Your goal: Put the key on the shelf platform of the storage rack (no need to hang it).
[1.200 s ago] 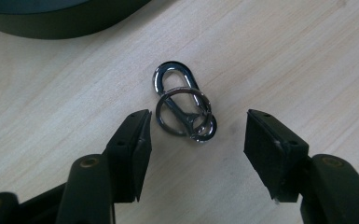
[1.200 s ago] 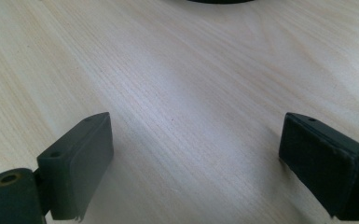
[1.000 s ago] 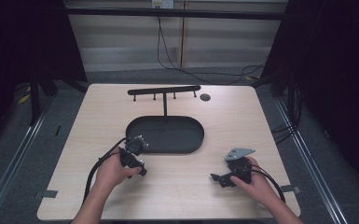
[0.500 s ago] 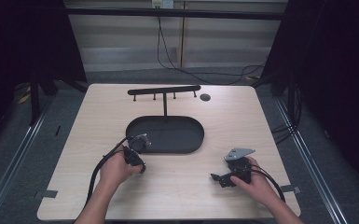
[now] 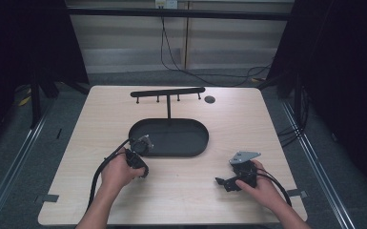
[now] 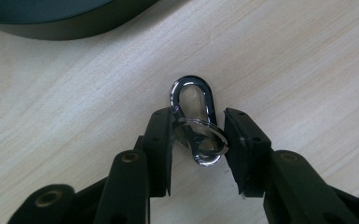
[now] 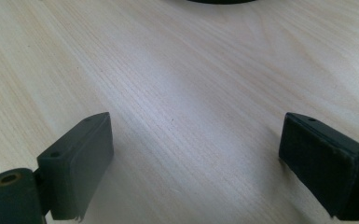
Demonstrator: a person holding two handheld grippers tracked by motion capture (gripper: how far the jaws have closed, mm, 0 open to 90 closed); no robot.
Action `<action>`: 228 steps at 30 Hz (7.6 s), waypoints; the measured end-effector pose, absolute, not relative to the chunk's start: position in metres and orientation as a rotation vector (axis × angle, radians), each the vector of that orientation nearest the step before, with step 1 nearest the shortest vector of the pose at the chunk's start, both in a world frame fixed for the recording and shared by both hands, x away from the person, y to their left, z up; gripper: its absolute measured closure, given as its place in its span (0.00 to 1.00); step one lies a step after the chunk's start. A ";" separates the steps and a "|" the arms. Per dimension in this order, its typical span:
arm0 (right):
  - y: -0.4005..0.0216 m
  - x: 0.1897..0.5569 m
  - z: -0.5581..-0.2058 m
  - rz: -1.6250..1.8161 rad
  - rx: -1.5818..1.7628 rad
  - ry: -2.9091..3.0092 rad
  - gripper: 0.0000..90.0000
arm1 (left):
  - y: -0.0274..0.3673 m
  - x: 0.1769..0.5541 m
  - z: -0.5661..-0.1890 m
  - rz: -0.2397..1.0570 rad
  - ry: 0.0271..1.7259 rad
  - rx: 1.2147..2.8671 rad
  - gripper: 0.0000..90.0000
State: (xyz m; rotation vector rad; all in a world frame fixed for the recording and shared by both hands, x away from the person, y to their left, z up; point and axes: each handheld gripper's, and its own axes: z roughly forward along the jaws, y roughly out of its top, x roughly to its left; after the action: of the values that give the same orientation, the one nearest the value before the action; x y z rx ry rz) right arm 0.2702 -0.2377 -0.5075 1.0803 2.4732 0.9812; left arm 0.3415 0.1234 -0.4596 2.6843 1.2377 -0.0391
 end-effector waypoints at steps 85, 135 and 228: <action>-0.241 0.266 -0.512 1.037 1.077 2.427 0.11 | 0.091 0.394 -0.346 -0.080 1.171 2.611 0.70; -0.241 0.266 -0.512 1.037 1.076 2.427 0.11 | 0.060 0.426 -0.379 -0.057 1.198 2.579 0.70; -0.241 0.266 -0.512 1.037 1.070 2.427 0.10 | 0.039 0.436 -0.434 0.014 1.174 2.563 0.62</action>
State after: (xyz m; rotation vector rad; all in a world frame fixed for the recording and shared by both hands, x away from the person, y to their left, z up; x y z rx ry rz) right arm 0.2664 -0.2405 -0.5117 1.0696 2.4272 1.0374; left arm 0.4363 0.0386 -0.4336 2.5633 1.1737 0.0138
